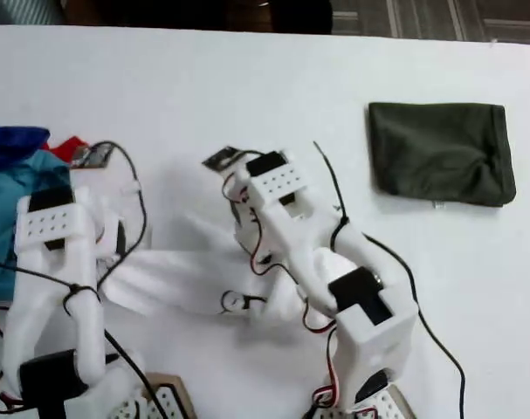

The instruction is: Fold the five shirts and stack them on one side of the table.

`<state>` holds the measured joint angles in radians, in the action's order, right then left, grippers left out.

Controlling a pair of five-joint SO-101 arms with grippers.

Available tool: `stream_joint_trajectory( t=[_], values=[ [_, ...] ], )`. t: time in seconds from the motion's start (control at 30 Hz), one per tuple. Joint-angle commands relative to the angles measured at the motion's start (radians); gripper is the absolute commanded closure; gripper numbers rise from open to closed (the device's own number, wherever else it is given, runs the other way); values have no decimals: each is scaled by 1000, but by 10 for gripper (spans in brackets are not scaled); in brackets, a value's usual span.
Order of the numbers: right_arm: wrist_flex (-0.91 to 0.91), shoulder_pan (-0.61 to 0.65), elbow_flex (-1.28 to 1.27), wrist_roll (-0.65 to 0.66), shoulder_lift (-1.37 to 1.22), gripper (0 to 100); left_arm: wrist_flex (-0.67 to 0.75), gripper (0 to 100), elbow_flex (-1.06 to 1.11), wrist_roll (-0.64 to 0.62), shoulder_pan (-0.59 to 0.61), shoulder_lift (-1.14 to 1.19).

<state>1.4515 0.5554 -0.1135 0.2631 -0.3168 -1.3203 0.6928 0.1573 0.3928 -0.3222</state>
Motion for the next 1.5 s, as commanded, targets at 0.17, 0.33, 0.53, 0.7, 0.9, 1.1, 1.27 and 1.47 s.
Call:
stream_joint_trajectory(
  t=[0.17, 0.33, 0.53, 0.7, 0.9, 1.1, 1.27, 1.47],
  values=[
    [-38, 27, 14, -8, -85, 963, 17, 974, -5, 11, 20, -34],
    [-25, 21, 40, -9, -51, 981, 17, 974, -5, 23, 20, -34],
    [54, -133, 252, -3, 139, 980, 17, 974, -171, 23, 20, -26],
    [59, -317, 557, 74, 168, 980, 8, 974, -456, 21, -40, -26],
    [133, -394, 895, 92, 111, 980, 6, 974, -696, 21, -155, -29],
    [312, -394, 1089, 92, 122, 980, -204, 974, -905, 21, -224, -34],
    [318, -381, 968, 92, 237, 980, -436, 974, -983, 54, -229, -28],
    [317, -277, 525, 92, 492, 979, -451, 974, -756, 198, -199, -37]
  ],
)
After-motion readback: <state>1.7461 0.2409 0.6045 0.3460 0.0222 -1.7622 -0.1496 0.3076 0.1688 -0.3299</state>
